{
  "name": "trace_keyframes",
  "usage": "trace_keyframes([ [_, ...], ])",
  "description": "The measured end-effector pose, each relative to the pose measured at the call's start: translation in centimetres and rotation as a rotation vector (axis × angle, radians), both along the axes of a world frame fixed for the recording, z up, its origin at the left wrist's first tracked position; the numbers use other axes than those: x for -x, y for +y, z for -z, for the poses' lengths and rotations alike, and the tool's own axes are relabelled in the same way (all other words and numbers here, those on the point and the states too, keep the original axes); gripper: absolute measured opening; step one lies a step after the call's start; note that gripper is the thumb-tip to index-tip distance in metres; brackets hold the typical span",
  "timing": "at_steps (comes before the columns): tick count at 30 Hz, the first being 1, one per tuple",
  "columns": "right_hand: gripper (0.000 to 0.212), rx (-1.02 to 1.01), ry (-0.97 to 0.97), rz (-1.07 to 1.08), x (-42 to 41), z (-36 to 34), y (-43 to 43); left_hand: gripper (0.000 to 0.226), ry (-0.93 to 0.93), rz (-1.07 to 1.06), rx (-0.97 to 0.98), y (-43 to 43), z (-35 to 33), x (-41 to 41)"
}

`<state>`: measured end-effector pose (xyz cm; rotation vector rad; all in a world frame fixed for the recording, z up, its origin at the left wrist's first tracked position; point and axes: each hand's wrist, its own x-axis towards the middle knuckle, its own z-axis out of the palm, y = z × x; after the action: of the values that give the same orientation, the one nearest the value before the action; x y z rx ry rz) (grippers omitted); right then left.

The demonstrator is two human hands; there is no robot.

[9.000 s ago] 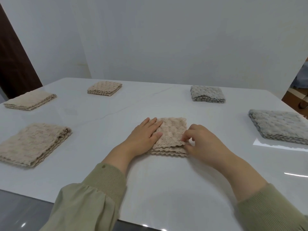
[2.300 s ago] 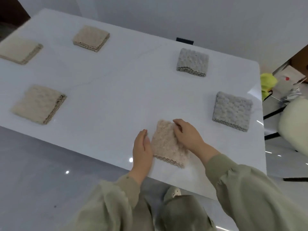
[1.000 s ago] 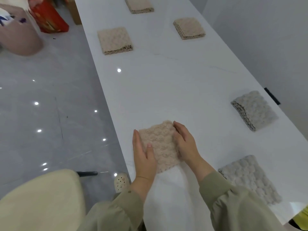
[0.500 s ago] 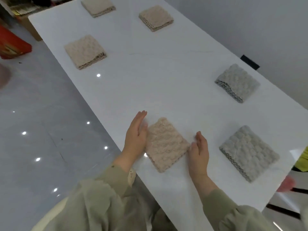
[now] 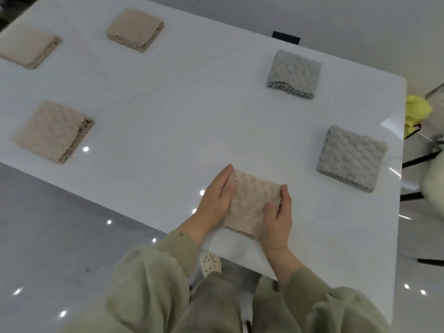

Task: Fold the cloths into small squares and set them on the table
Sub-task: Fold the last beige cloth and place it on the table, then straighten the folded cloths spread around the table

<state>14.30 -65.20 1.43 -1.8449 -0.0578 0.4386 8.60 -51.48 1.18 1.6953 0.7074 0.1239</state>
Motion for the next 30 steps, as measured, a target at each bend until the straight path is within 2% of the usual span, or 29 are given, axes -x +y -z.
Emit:
trace_keyframes([
  [18,0.065,0.082,-0.019,0.103,0.2,-0.1,0.1,0.051,-0.042,0.093,-0.148,-0.1,0.2,-0.3],
  [21,0.059,0.199,-0.128,0.021,-0.5,-1.0,-0.8,0.055,-0.006,0.197,-0.432,1.5,-0.6,0.2],
  [25,0.059,0.657,-0.439,-0.383,-1.9,-2.8,-0.3,0.061,0.136,0.407,-0.988,2.9,-2.5,0.1],
  [27,0.063,0.810,-0.553,-0.540,-2.8,-3.8,0.7,0.063,0.216,0.443,-1.126,3.1,-3.3,0.2],
  [30,0.072,0.861,-0.665,-0.681,-3.4,-5.2,2.5,0.068,0.342,0.390,-1.236,3.4,-4.3,1.1],
])
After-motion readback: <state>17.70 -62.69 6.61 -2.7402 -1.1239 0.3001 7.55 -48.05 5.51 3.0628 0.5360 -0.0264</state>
